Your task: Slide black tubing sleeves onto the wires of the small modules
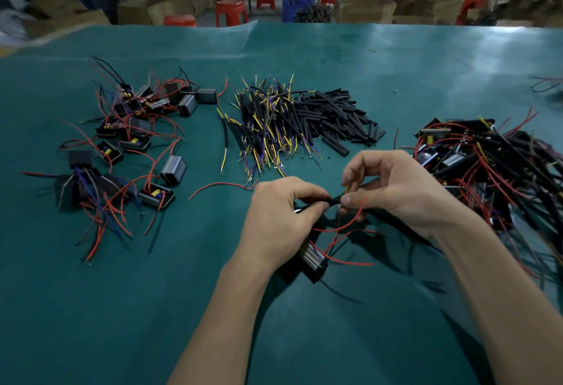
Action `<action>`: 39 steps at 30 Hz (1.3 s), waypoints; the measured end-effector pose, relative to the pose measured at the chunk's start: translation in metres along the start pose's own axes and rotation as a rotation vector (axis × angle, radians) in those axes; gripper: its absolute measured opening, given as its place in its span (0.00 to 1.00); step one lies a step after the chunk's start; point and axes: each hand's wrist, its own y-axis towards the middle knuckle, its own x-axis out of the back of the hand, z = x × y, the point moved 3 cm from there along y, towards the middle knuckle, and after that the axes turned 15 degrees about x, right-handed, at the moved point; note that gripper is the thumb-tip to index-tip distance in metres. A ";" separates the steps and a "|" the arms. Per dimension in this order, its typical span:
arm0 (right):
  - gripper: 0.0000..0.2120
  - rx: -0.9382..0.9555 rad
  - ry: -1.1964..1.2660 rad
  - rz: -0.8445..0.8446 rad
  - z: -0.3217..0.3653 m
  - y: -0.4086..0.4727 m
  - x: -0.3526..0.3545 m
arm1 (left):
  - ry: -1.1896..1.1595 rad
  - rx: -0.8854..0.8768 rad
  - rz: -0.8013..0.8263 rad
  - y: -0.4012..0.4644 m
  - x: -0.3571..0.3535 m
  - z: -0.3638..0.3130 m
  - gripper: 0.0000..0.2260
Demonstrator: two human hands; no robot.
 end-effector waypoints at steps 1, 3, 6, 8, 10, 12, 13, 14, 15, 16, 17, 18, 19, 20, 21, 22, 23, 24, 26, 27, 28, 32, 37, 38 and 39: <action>0.11 -0.002 0.003 0.010 0.000 0.000 0.000 | -0.004 -0.005 0.004 0.000 0.000 -0.001 0.05; 0.12 0.001 -0.015 0.027 -0.001 -0.001 0.001 | -0.005 -0.021 0.014 0.001 -0.002 -0.001 0.06; 0.14 0.006 -0.045 0.050 0.000 0.000 0.001 | -0.007 -0.029 0.030 0.000 -0.004 -0.002 0.07; 0.13 0.007 -0.047 0.062 0.000 -0.001 0.001 | -0.009 -0.026 0.033 0.001 -0.005 -0.002 0.08; 0.11 0.004 -0.031 0.058 0.001 -0.001 0.001 | 0.003 -0.040 0.026 0.001 -0.006 -0.003 0.08; 0.09 -0.001 -0.016 0.037 0.001 -0.002 0.001 | 0.020 -0.065 0.011 0.001 -0.006 -0.003 0.09; 0.09 0.003 -0.023 0.029 0.000 -0.001 0.000 | 0.026 -0.077 0.001 0.001 -0.006 -0.003 0.09; 0.09 0.013 -0.041 0.024 0.001 -0.001 0.000 | 0.029 -0.087 -0.008 0.000 -0.006 -0.004 0.10; 0.09 0.027 -0.061 0.022 0.001 -0.001 0.000 | 0.032 -0.092 -0.013 -0.001 -0.007 -0.004 0.10; 0.09 0.038 -0.073 0.022 0.001 -0.001 0.001 | 0.033 -0.092 -0.014 -0.001 -0.008 -0.005 0.10; 0.10 0.044 -0.080 0.024 0.001 0.000 0.001 | 0.031 -0.087 -0.011 -0.002 -0.008 -0.005 0.09; 0.10 0.044 -0.088 0.028 0.002 0.000 0.002 | 0.024 -0.079 -0.006 -0.002 -0.009 -0.005 0.09; 0.11 0.043 -0.101 0.032 0.002 0.000 0.002 | 0.016 -0.071 0.003 -0.002 -0.009 -0.005 0.09; 0.12 0.042 -0.117 0.033 0.001 0.000 0.003 | 0.010 -0.062 0.013 -0.001 -0.008 -0.004 0.08; 0.12 0.045 -0.131 0.032 0.001 0.000 0.003 | 0.010 -0.054 0.023 -0.001 -0.008 -0.004 0.08; 0.12 0.048 -0.138 0.031 0.001 0.000 0.004 | 0.018 -0.050 0.028 -0.001 -0.008 -0.004 0.07; 0.12 0.049 -0.140 0.028 0.001 0.000 0.004 | 0.035 -0.053 0.024 -0.001 -0.007 -0.004 0.06; 0.11 0.046 -0.138 0.024 0.001 0.001 0.004 | 0.057 -0.061 0.013 -0.001 -0.006 -0.003 0.06; 0.11 0.031 -0.107 0.013 0.001 0.001 0.003 | 0.092 -0.070 -0.005 0.000 -0.003 -0.002 0.05; 0.11 0.024 -0.086 0.008 0.001 0.000 0.002 | 0.103 -0.070 -0.004 0.001 -0.002 -0.001 0.04; 0.11 0.020 -0.072 0.006 0.000 0.000 0.002 | 0.113 -0.072 0.002 0.002 -0.001 0.000 0.04; 0.13 0.021 -0.114 0.023 0.001 0.000 0.004 | 0.156 -0.106 -0.009 0.001 -0.003 -0.001 0.03; 0.14 0.010 -0.088 0.014 0.004 -0.001 0.005 | 0.140 -0.133 -0.036 0.000 -0.004 -0.002 0.04; 0.15 0.011 -0.082 0.012 0.004 -0.001 0.005 | 0.136 -0.135 -0.040 0.001 -0.004 -0.002 0.04; 0.15 0.015 -0.080 0.011 0.004 -0.001 0.005 | 0.130 -0.138 -0.043 0.001 -0.003 -0.002 0.04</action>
